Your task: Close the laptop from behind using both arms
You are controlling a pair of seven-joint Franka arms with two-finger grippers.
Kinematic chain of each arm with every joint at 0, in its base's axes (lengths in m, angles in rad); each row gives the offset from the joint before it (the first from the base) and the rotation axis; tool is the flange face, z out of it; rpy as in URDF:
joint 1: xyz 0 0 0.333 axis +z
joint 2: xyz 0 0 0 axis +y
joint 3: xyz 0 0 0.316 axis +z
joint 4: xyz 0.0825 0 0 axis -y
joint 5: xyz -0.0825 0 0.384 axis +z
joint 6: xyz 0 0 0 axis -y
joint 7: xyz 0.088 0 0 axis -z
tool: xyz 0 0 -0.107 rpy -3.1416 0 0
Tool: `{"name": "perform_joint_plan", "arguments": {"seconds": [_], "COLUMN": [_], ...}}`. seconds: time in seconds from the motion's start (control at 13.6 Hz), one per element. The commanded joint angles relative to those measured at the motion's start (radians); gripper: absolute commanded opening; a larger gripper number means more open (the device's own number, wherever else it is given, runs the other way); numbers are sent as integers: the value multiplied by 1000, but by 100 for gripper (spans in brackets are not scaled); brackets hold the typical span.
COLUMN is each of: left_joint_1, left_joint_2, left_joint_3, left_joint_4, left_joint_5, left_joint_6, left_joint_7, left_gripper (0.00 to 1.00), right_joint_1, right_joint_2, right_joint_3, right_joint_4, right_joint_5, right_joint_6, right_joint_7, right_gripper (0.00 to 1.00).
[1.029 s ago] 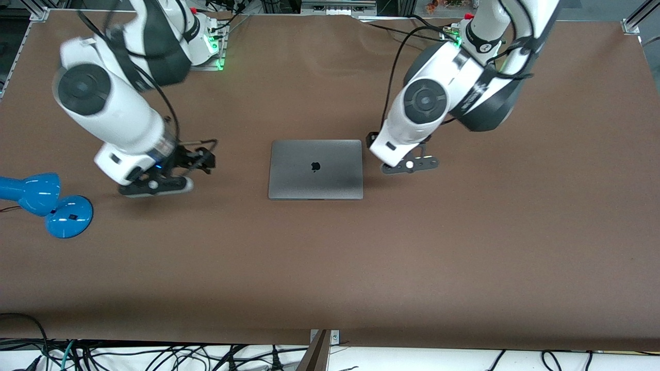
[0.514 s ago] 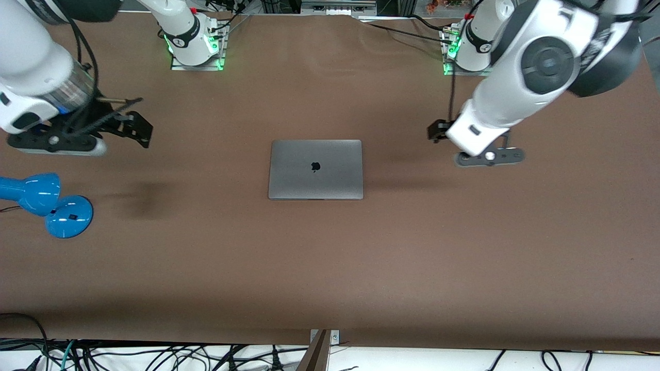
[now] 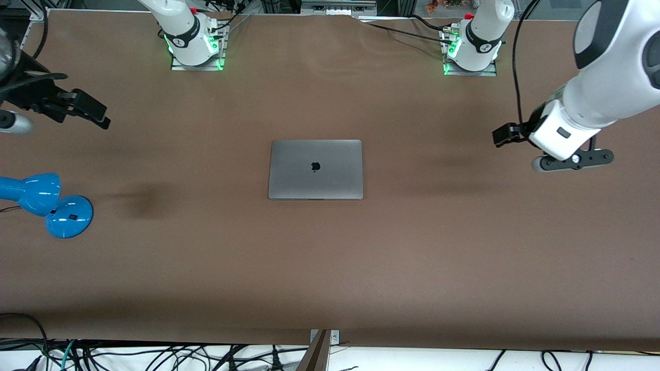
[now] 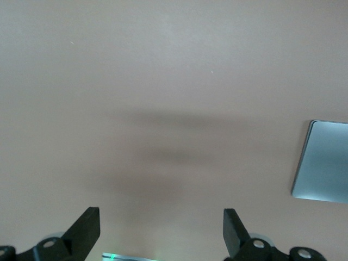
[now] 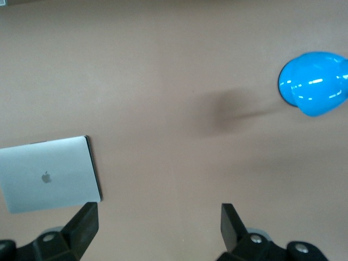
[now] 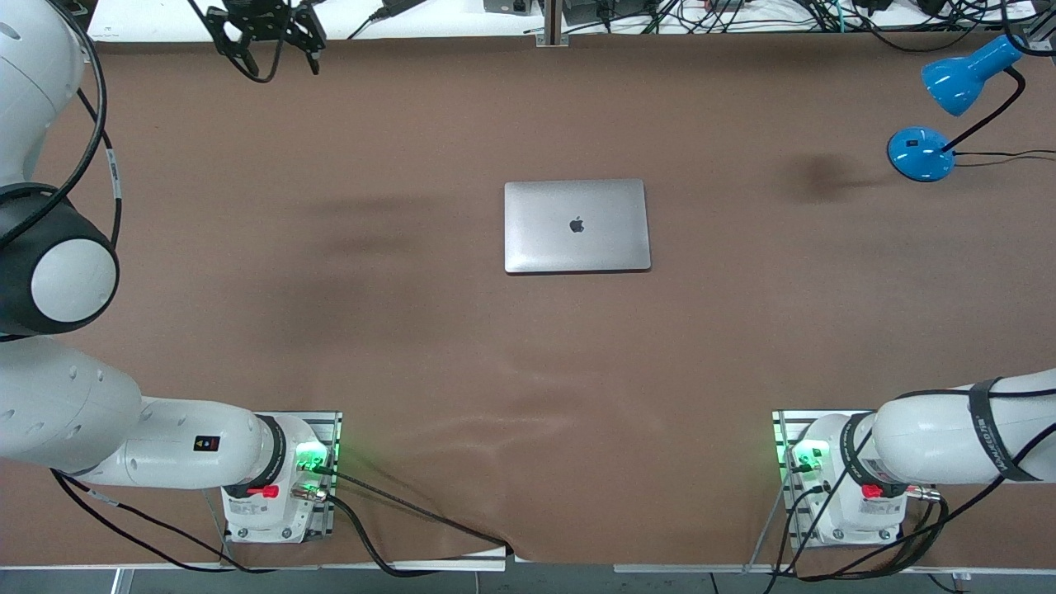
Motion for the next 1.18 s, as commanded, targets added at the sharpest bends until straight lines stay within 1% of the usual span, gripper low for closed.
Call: {"name": "perform_joint_plan", "arguments": {"seconds": [0.0,0.22,0.29,0.44,0.51,0.73,0.96,1.1], "left_joint_1": [-27,-36,-44,-47,-65,-114,-124,-124], "left_joint_2": [-50,-126,-137,-137,-137,-139,-139,-139], "left_joint_3": [88,126,143,181,206,295,298,295], "left_joint_4": [-9,-64,-78,-81,-81,-95,-96,-82], "left_joint_5": [-19,-19,-19,-32,-32,-33,-32,-30], "left_joint_6": [-6,-6,-3,2,2,-1,-6,-12], "left_joint_7": [119,170,185,243,269,321,326,325], "left_gripper": [100,100,100,100,100,100,100,100], "right_joint_1": [-9,-13,-15,-31,-38,-42,-42,-42], "right_joint_2": [-20,-22,-23,-26,-25,-15,-9,-3], "right_joint_3": [-36,-36,-36,-38,-38,-36,-36,-33], "right_joint_4": [-16,-22,-25,-27,-36,-47,-68,-68], "right_joint_5": [13,6,6,4,4,-39,-68,-68], "right_joint_6": [-24,-22,-24,-24,-22,-16,-22,-24], "right_joint_7": [-110,-107,-107,-107,-109,-113,-110,-109], "right_gripper": [100,100,100,100,100,100,100,100]}}
